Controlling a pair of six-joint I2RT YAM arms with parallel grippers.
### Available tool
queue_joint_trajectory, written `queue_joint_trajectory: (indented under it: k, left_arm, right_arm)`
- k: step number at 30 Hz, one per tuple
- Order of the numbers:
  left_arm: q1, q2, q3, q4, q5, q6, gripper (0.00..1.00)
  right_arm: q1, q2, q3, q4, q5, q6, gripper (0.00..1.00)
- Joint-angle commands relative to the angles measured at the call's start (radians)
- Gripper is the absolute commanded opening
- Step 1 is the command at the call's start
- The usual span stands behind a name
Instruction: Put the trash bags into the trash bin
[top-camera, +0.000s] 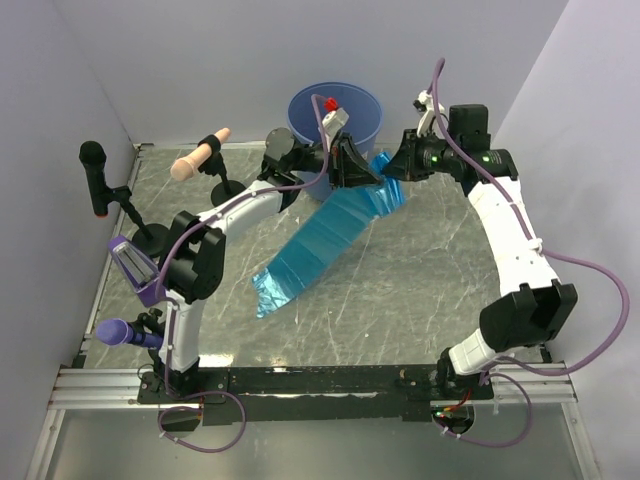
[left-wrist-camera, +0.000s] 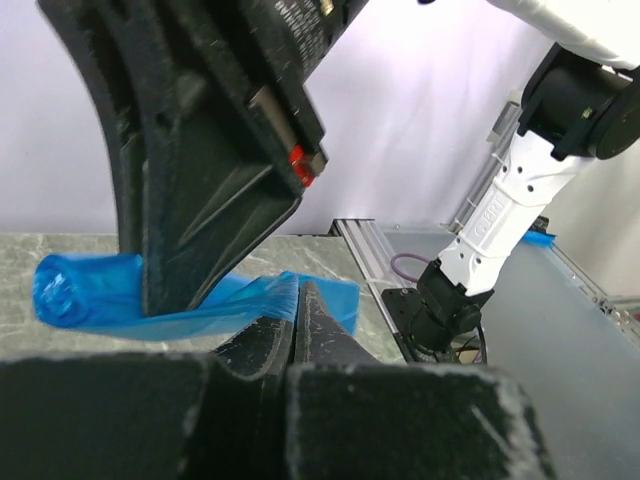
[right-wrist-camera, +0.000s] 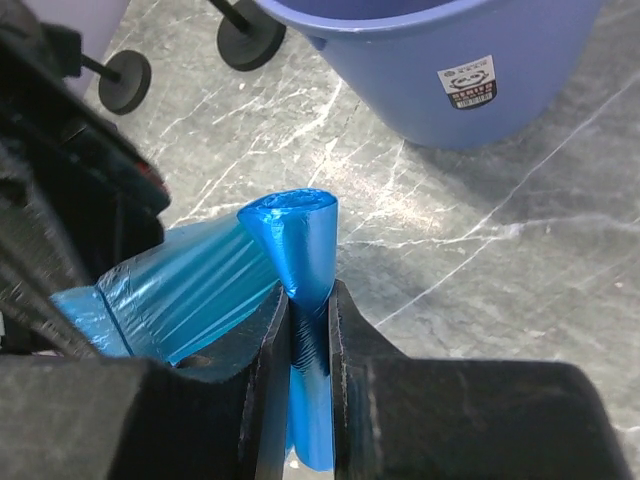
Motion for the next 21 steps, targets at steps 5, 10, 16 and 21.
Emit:
queue_joint_trajectory:
  k: [5, 10, 16, 21]
  left_arm:
    - [-0.077, -0.08, 0.101, 0.117, 0.081, -0.026, 0.0]
    - [-0.065, -0.082, 0.069, 0.028, 0.064, 0.031, 0.01]
    - [0.021, -0.188, -0.11, -0.253, -0.059, 0.271, 0.47]
    - [0.042, -0.295, -0.196, -0.382, -0.215, 0.491, 0.75]
  right_arm:
    - [-0.035, 0.108, 0.031, 0.052, 0.296, 0.108, 0.0]
    - [-0.035, 0.07, 0.06, 0.061, 0.244, 0.093, 0.0]
    - [-0.031, -0.105, 0.057, 0.112, 0.092, -0.017, 0.0]
    - [0.041, -0.246, 0.017, 0.098, 0.032, -0.154, 0.0]
